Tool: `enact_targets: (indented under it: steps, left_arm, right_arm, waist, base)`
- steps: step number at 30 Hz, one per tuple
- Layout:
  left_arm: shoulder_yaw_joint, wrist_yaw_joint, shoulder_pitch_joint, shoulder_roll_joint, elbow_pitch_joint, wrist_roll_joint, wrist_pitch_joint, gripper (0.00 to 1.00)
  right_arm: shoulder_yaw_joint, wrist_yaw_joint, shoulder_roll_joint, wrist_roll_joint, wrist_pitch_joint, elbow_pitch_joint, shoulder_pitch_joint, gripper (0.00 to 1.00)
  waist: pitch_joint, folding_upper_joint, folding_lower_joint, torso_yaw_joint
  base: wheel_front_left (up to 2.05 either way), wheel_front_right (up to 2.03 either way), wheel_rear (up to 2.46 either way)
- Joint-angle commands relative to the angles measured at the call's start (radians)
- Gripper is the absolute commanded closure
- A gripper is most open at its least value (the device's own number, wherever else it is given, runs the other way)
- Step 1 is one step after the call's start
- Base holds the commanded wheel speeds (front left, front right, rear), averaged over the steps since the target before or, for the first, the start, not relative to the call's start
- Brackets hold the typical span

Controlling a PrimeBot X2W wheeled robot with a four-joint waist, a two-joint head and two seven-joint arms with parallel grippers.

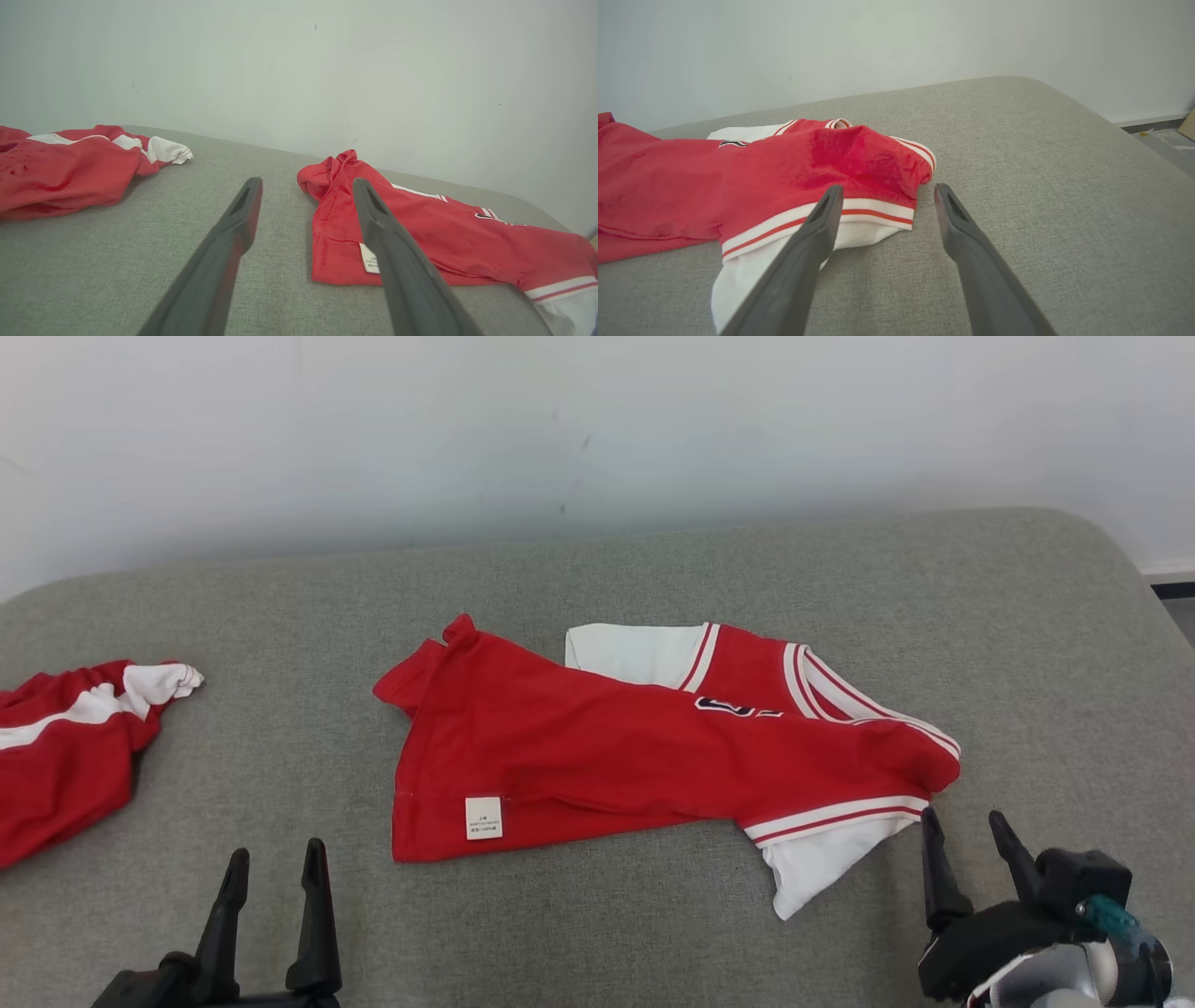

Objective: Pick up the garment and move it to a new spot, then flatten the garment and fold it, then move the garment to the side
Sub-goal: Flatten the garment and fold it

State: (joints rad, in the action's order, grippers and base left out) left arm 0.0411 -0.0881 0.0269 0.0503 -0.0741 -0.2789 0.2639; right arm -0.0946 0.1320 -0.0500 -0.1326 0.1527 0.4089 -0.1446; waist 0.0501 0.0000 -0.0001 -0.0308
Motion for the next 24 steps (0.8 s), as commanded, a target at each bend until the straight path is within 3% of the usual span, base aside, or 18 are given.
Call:
enact_targets:
  steps: [1,7,16,17,19,24]
  left_arm:
    - [-0.001,0.001,-0.011,0.0,0.007,0.004,0.001,0.0]
    - [-0.012,-0.006,-0.041,0.0,0.012,0.019,0.001,0.0]
    - [-0.013,-0.01,-0.076,0.0,0.021,0.025,0.001,0.0]
    - [-0.014,-0.011,-0.077,0.0,0.021,0.027,0.001,0.0]
    - [-0.016,-0.013,-0.08,0.0,0.023,0.03,0.001,0.0]
    - [-0.021,-0.014,-0.072,0.0,0.023,0.028,0.001,0.0]
  right_arm:
    - [-0.017,-0.003,-0.006,0.01,-0.028,0.017,-0.035,0.0]
    - [-0.068,-0.003,-0.044,0.014,-0.174,0.171,-0.174,0.0]
    - [-0.033,-0.003,-0.073,-0.009,-0.144,0.326,-0.305,0.0]
    - [-0.023,-0.003,-0.078,-0.008,-0.13,0.335,-0.313,0.09]
    - [-0.021,-0.003,-0.088,-0.004,-0.098,0.345,-0.324,1.0]
    - [-0.018,-0.003,-0.085,-0.002,-0.043,0.334,-0.315,1.0]
  waist:
    - [0.014,0.0,0.0001,-0.002]
    - [0.069,0.0,0.0001,0.017]
    - [0.126,0.0,0.0001,0.05]
    - [0.128,0.0,0.0001,0.052]
    - [0.129,0.0,0.0001,0.056]
    - [0.119,0.0,0.0001,0.06]
  base:
    - [0.0,0.0,0.0]
    - [0.0,0.0,0.0]
    - [0.0,0.0,0.0]
    - [0.0,0.0,0.0]
    - [0.0,0.0,0.0]
    - [0.0,0.0,0.0]
